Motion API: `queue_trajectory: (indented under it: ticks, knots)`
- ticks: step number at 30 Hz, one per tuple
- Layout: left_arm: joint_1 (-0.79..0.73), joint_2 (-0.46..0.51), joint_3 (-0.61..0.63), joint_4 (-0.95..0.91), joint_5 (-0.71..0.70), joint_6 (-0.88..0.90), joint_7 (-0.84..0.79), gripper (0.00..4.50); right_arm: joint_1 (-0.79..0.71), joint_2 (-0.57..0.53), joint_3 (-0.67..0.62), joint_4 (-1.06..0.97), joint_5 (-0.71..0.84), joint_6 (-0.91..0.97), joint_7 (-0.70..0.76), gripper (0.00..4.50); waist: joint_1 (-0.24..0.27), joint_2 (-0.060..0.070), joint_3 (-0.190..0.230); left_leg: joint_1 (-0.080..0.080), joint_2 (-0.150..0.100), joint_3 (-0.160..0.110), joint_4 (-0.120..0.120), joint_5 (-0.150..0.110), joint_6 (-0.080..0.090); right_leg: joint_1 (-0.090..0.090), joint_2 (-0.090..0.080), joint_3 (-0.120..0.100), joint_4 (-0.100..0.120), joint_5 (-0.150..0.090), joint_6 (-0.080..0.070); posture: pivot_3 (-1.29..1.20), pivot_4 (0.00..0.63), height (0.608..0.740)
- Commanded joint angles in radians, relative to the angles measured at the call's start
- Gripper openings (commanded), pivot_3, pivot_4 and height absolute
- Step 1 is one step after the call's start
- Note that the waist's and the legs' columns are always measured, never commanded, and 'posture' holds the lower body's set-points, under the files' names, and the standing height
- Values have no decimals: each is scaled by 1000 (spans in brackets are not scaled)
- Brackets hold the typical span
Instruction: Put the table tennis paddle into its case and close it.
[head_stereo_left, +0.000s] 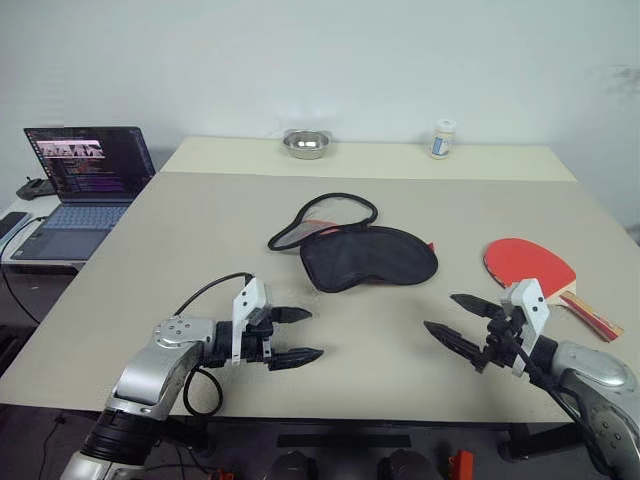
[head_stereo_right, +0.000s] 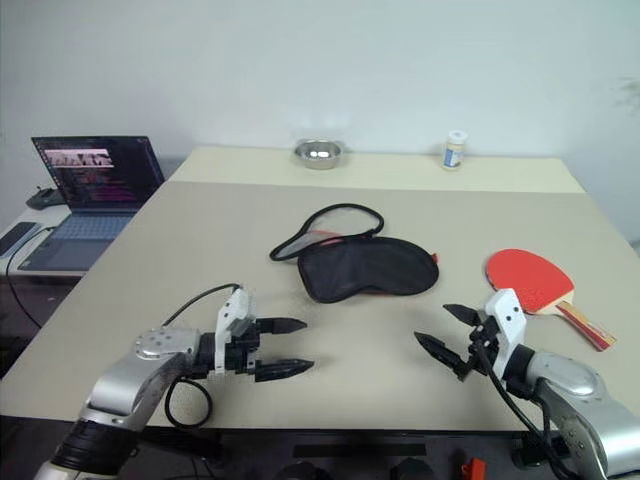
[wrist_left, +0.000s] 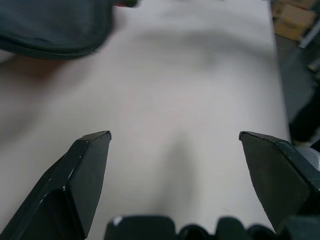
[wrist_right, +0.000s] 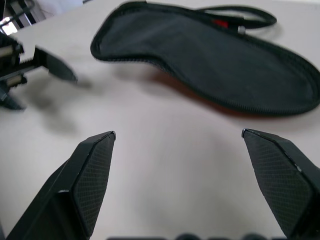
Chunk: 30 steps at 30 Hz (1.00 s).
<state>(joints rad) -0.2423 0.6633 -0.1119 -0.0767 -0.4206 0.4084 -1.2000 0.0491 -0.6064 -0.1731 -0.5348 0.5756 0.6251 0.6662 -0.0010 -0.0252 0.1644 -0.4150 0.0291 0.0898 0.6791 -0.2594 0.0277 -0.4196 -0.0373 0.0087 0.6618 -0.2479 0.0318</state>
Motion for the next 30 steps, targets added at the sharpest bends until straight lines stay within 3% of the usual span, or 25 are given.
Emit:
queue_trajectory:
  ticks: [1,6,11,17,30]
  knots:
    - [-18,27,-42,-71,9,-50,-79,4500,10,-2,-18,-59,27,5,-13,4456,2,0,0,-1,0,0,0,0,0,0,0,0,0,0,0,0,150,740]
    - [-98,-8,-71,-51,85,-193,-71,4500,59,-6,-55,-96,69,14,-13,4456,5,0,0,-1,0,-1,0,0,0,0,0,-1,-1,1,-2,0,150,740]
    - [-156,-36,-92,-26,194,-465,-65,4500,85,-76,-90,-195,185,81,22,4456,1,0,0,0,0,0,0,0,0,0,0,0,0,1,-1,0,150,740]
    - [-232,-84,-45,-14,151,-422,-6,4500,49,-104,-112,-176,196,84,-10,4456,0,-1,0,-1,0,-1,0,0,0,0,0,-1,-1,0,1,0,150,740]
    - [-446,-112,-87,524,346,-734,32,4500,37,-68,-70,-179,182,73,-53,4456,1,-2,0,-1,-1,0,0,0,0,0,5,-1,-1,0,1,0,150,740]
